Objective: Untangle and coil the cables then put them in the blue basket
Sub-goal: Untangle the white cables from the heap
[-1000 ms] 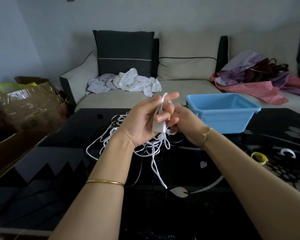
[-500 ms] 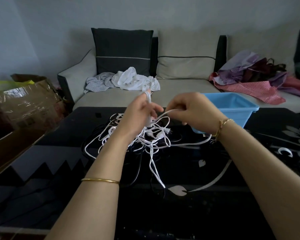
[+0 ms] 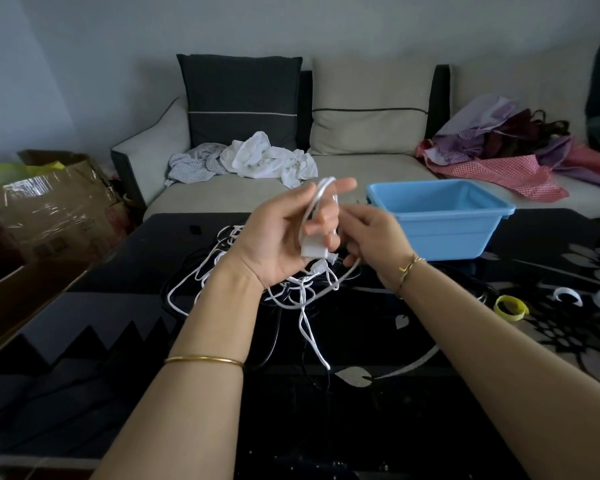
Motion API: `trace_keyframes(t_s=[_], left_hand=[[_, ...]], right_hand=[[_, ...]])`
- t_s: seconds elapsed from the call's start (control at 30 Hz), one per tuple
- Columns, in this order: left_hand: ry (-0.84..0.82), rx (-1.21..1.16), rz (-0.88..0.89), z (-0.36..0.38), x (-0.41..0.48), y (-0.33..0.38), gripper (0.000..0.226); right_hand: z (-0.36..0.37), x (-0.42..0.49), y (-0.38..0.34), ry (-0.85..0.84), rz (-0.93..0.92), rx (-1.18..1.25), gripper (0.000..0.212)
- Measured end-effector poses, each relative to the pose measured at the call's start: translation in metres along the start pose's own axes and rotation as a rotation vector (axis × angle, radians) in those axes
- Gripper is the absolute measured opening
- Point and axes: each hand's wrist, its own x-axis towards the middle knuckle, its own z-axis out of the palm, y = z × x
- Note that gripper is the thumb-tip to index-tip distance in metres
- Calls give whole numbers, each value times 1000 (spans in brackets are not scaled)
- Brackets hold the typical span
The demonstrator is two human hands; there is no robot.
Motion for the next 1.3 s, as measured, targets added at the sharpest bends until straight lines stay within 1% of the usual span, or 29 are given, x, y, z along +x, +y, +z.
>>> trace_keyframes(t_s=[0.07,0.13,0.2,0.27,0.33,0.4,0.43,0.5,0.57,0.63,0.67,0.7,0.73,0.8,0.83,0.87,0.9,0.97,1.03,1.07,1.1,1.17,1.23,1.3], left_hand=[[73,-124,86,0,2,1,41],[166,-172,183,-4,4,1,31],[267,-164,245,-13,5,1,28],[380,-111,287,-21,4,1,33],[495,-8,303,-26,5,0,34],[576,144,320,-24,6,-3,29],[598,245,335,-21,7,-4,25],[608,473,403,-14,6,-4,28],[606,634,513,-9,5,4,33],[612,670,598,-8,3,15,32],[616,696,620,-9,2,18,32],[626,759,630,-9,1,19,33],[639,840,625,-9,0,17,33],[659,972,579,-11,0,12,31],[666,1024,541,-13,0,10,33],[662,1074,493,-14,0,9,31],[638,1120,437,-15,-2,8,27],[526,1166,283,-14,-4,3,23],[390,1103,122,-8,-3,-5,26],[346,998,57,-5,-2,-9,27],[318,839,5,-3,0,-11,29],[256,512,-37,-1,3,-9,34],[157,319,-37,-2,3,-5,38],[44,193,-53,-2,1,-3,39]], right_hand=[[10,-5,6,-128,88,62,26],[17,-10,8,-305,176,130,26],[19,-14,5,-455,192,95,21],[16,-17,-2,-571,186,-4,19],[13,-19,-10,-674,179,-159,22],[10,-20,-19,-750,132,-353,22],[9,-19,-24,-775,107,-419,19],[3,-17,-33,-785,46,-484,13],[-8,-17,-37,-747,-12,-439,9],[-18,-19,-38,-653,29,-247,7],[-23,-18,-38,-584,35,-211,8],[-27,-17,-38,-511,11,-252,8],[-32,-14,-38,-456,-17,-350,8],[-40,-13,-42,-450,-47,-533,11],[-44,-14,-44,-462,-51,-556,12],[-47,-16,-47,-442,-58,-522,13],[-50,-16,-48,-388,-76,-454,12],[-53,-14,-52,-240,-143,-312,10],[-50,-8,-55,-100,-236,-336,10],[-47,-5,-56,-35,-285,-364,11],[-44,-2,-55,21,-321,-369,11],[-39,4,-50,103,-343,-329,12],[-37,9,-39,168,-278,-240,14],[-31,9,-24,184,-164,-167,24]])
